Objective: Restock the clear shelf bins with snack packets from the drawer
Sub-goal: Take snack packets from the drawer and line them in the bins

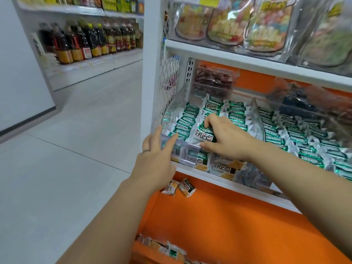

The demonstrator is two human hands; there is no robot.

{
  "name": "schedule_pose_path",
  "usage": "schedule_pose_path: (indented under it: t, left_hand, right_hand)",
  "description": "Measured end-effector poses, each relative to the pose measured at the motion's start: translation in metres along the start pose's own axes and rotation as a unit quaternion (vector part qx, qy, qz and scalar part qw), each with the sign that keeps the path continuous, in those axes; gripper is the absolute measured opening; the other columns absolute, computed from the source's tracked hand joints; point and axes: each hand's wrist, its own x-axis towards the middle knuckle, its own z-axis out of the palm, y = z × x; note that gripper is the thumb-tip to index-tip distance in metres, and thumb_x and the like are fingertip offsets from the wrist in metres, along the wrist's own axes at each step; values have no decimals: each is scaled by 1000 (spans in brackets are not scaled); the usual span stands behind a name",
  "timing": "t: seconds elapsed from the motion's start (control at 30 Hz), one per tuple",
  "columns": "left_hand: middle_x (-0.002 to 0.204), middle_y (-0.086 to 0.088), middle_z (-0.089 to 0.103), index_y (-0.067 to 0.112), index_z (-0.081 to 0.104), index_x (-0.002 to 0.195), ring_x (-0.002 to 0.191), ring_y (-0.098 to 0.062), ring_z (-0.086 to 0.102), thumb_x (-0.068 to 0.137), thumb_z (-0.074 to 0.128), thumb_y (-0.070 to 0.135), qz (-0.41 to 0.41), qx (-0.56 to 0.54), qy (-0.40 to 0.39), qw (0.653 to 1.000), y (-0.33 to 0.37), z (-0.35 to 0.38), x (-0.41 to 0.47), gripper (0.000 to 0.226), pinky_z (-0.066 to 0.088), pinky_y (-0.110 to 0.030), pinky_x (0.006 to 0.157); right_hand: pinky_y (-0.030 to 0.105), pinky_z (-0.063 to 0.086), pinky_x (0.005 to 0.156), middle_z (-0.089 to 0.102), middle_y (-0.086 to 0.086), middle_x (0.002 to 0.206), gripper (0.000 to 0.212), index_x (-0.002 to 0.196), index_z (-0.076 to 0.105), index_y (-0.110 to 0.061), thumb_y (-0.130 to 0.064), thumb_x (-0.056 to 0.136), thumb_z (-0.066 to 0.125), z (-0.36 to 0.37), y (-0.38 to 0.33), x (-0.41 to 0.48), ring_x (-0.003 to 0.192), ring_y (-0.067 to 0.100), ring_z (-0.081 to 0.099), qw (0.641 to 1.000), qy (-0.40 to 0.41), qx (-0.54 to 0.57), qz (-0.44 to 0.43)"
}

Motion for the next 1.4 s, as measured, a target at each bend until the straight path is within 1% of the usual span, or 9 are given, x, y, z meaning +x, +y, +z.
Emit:
schedule_pose_path:
  t: [0.17, 0.23, 0.3, 0.37, 0.6, 0.93, 1.1, 1.23, 1.4]
  left_hand:
    - [155, 1, -27, 38, -3, 150, 145, -29, -10, 94, 50, 29, 7, -3, 6, 1000, -1, 1, 0, 78, 30, -44, 112]
    - [155, 2, -28, 38, -4, 150, 145, -28, -9, 93, 51, 31, 5, -2, 2, 1000, 0, 1, 0, 79, 30, -43, 112]
    - [155, 2, -29, 38, -5, 150, 146, -28, -8, 93, 52, 32, 5, -2, -1, 1000, 1, 1, 0, 80, 31, -43, 112]
    - [154, 2, -30, 38, -5, 150, 146, -28, -7, 93, 52, 33, 7, -3, -1, 1000, 0, 0, 0, 81, 31, -43, 112]
    - [154, 1, -31, 38, -5, 150, 146, -29, -2, 93, 53, 34, 7, -4, 1, 1000, 1, 2, -1, 81, 33, -42, 110]
    - [153, 3, -33, 40, -6, 149, 146, -29, 4, 93, 54, 35, 2, -7, 6, 1000, 0, 6, 1, 82, 34, -40, 109]
    - [153, 3, -32, 39, -5, 149, 146, -30, 6, 93, 54, 35, 1, -8, 5, 1000, -1, 6, 1, 82, 35, -41, 109]
    - [154, 4, -31, 40, -4, 149, 145, -28, 10, 93, 54, 35, 0, -8, 12, 1000, 0, 5, 1, 81, 37, -39, 107]
    - [154, 4, -31, 40, -4, 149, 145, -28, 11, 93, 53, 34, 3, -9, 11, 1000, -1, 6, 1, 80, 38, -37, 106]
  right_hand:
    - [35, 32, 99, 43, 1, 132, 33, 124, 36, -21, -39, 98, 42, 1, -9, -9, 115, 18, 33, 992, -53, -114, 14]
    - [40, 21, 113, 30, 4, 150, 43, 139, 27, -18, -37, 101, 34, 5, -14, -15, 135, 23, 22, 987, -61, -150, 21]
    - [45, 5, 119, 6, 8, 160, 59, 151, 3, -14, -37, 102, 29, 10, -20, -22, 146, 26, 2, 979, -56, -195, 31]
    - [46, -3, 119, -8, 14, 160, 69, 150, -14, -9, -37, 102, 27, 18, -27, -28, 147, 29, -8, 972, -46, -230, 32]
    - [44, -3, 118, -8, 23, 157, 67, 149, -12, -2, -25, 102, 31, 35, -30, -11, 147, 34, -5, 973, -53, -218, 49]
    - [45, 3, 120, -4, 16, 160, 80, 152, -6, -12, -63, 95, 18, 22, -27, -14, 148, 29, 5, 968, -119, -216, 47]
    - [47, -4, 119, -9, 13, 159, 82, 152, -5, -15, -67, 91, 10, 6, -10, 11, 148, 28, -4, 983, -31, -149, 104]
    - [49, -3, 119, -5, 16, 159, 98, 153, 0, -12, -75, 78, -2, 12, 4, 18, 148, 30, 0, 973, -102, -125, 168]
    - [51, -6, 118, -2, 14, 159, 98, 153, 0, -14, -77, 78, -5, 13, 3, 23, 148, 28, 2, 961, -132, -147, 193]
